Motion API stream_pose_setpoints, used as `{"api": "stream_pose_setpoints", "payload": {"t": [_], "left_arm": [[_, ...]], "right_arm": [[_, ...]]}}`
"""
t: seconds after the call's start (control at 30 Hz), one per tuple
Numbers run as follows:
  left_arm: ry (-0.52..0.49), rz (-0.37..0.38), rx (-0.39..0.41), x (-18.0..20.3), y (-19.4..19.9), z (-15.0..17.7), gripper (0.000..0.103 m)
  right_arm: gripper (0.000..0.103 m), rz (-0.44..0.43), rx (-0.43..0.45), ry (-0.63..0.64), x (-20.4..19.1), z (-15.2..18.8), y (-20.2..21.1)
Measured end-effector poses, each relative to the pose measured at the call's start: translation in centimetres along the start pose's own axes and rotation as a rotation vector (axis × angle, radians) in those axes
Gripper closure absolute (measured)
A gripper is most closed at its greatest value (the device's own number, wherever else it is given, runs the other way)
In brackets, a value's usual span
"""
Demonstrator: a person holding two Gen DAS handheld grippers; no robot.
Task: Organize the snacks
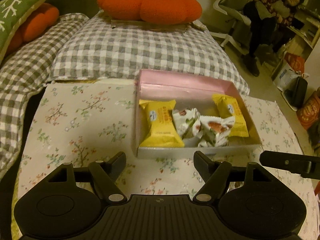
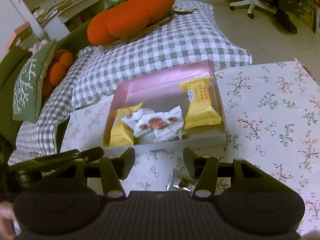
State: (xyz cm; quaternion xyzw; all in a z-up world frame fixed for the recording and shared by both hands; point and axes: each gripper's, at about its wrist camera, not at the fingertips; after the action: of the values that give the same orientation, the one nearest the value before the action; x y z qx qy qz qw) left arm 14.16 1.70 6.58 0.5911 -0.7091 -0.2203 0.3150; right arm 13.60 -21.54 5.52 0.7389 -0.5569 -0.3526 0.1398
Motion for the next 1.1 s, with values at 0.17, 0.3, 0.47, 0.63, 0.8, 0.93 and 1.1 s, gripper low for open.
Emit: {"api": "stream_pose_setpoints", "payload": {"t": [0.17, 0.3, 0.47, 0.63, 0.8, 0.93, 1.1], "left_arm": [[0.001, 0.001, -0.011, -0.5, 1.4, 1.0, 0.028], [0.014, 0.008, -0.023, -0.8, 2.4, 2.0, 0.028], [0.032, 0.016, -0.033, -1.2, 3.7, 3.7, 0.027], [0.07, 0.016, -0.044, -2.2, 4.9, 5.2, 0.027], [0.095, 0.007, -0.055, -3.2, 5.6, 6.4, 0.027], [0.09, 0.006, -0.07, -3.7, 6.0, 7.2, 0.027], [0.077, 0.001, -0.082, -4.0, 6.4, 8.2, 0.022]], "right_arm": [[0.05, -0.001, -0.03, 0.007, 0.0, 1.0, 1.1], [0.047, -0.003, -0.05, 0.017, 0.1, 1.7, 2.0], [0.046, 0.003, -0.062, 0.027, 0.1, 2.5, 2.8], [0.044, -0.005, -0.068, 0.013, 0.5, 2.9, 3.7], [0.044, -0.01, -0.079, 0.043, 0.2, 3.6, 4.3], [0.042, 0.008, -0.087, 0.077, 0.3, 3.9, 4.5], [0.042, 0.033, -0.116, 0.098, 0.8, 4.4, 4.2]]}}
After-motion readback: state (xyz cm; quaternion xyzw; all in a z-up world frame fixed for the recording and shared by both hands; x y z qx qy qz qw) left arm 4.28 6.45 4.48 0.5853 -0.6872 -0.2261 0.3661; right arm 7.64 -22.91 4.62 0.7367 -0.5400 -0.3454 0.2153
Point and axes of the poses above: each gripper's, at about its wrist camera, not at the fingertips, and y roughly against the way its jaws point, x to its right, z to its underside, and after that the axes turned 9 degrees about x, right-handed
